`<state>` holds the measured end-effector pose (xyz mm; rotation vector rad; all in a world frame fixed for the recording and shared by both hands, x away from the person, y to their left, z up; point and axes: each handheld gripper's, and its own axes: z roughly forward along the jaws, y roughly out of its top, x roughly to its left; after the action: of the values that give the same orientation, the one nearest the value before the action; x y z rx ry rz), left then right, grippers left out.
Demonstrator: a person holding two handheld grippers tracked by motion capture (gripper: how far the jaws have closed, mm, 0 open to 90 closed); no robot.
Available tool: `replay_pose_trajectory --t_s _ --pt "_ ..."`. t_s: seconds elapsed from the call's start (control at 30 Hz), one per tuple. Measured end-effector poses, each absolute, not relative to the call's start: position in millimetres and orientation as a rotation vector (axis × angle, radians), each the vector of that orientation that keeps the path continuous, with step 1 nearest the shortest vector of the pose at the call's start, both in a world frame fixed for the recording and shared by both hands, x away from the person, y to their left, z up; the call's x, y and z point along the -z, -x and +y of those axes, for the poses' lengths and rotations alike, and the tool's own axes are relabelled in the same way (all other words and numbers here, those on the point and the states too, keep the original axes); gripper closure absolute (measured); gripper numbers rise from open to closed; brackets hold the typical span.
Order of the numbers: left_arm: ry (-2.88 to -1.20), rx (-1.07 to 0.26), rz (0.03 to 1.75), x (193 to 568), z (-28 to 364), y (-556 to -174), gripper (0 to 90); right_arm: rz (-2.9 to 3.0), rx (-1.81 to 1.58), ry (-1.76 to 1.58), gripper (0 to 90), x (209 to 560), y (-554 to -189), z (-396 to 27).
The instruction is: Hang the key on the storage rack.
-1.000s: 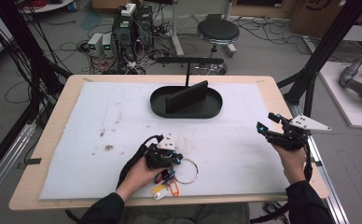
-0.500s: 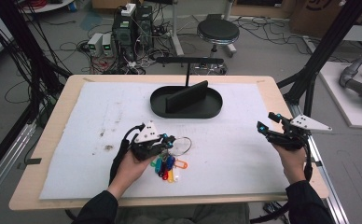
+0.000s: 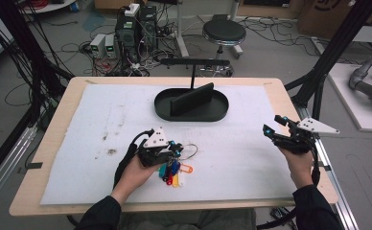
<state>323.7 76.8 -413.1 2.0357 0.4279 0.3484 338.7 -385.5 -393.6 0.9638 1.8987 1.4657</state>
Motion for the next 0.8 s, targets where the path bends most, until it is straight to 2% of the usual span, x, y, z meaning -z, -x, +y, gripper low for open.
replay_pose_trajectory --t_s 0.13,0.3,0.8 --pt "-2.039 -0.344 0.405 413 77 -323 86.2 1.895 -1.471 -0.970 32.2 394 -339 -386" --pt "-2.024 -0.340 0.401 410 79 -322 86.4 1.897 -1.469 -0.971 32.2 394 -339 -386" --pt "-1.885 -0.430 0.398 369 104 -320 86.7 1.888 -1.471 -0.981 32.3 394 -340 -387"
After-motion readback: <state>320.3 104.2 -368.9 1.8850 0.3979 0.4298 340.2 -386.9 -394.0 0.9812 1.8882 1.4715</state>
